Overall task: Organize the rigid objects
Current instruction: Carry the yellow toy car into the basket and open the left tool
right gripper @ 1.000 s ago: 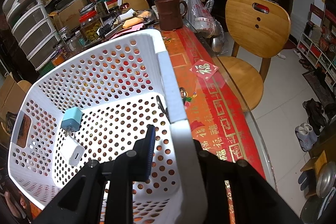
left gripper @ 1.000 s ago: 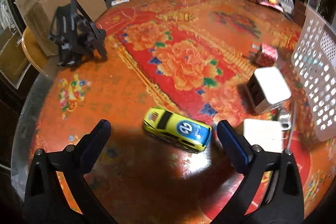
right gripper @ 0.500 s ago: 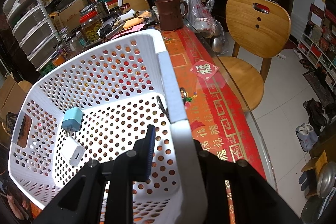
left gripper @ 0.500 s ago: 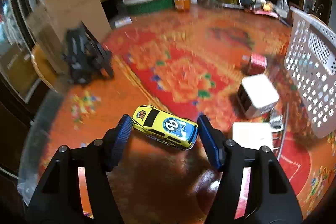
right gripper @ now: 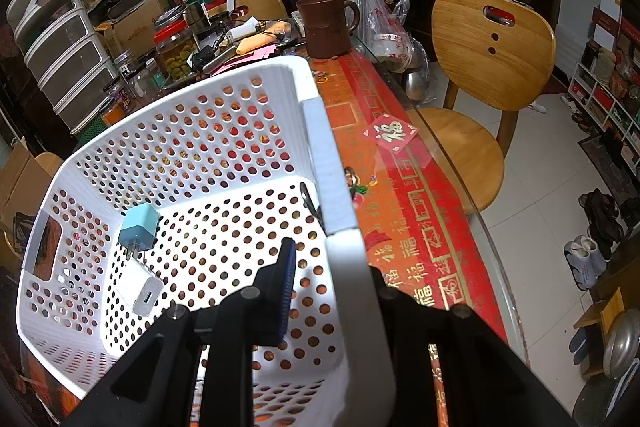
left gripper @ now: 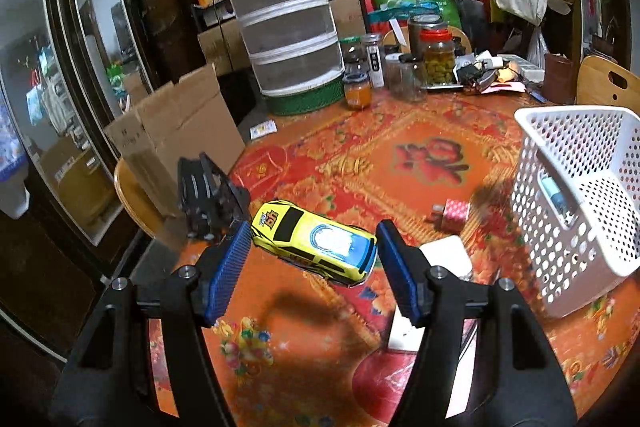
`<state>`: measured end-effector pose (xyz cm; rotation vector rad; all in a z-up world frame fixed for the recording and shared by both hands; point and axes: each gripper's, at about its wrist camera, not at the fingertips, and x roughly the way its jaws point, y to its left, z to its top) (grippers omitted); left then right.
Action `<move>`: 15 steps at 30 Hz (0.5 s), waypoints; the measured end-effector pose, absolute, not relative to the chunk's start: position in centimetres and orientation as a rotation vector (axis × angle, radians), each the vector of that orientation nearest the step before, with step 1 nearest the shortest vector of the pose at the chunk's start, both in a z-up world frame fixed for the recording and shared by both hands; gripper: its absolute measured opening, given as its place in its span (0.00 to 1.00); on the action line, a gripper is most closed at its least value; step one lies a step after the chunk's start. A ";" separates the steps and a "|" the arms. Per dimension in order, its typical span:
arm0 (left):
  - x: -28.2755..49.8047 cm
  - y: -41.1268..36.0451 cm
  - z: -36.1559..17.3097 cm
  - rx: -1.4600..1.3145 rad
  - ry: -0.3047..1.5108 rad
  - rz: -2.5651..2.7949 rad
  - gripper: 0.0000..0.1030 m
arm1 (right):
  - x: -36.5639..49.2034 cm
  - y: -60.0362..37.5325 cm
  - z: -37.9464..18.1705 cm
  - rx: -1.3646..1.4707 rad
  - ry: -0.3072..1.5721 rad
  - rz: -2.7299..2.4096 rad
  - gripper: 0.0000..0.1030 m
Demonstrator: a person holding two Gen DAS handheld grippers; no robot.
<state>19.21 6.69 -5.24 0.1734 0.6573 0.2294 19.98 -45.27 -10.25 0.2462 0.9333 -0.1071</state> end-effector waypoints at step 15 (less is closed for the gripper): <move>19.4 0.6 0.1 0.212 0.591 0.185 0.61 | 19.9 -45.1 -10.3 0.246 0.933 -0.103 0.21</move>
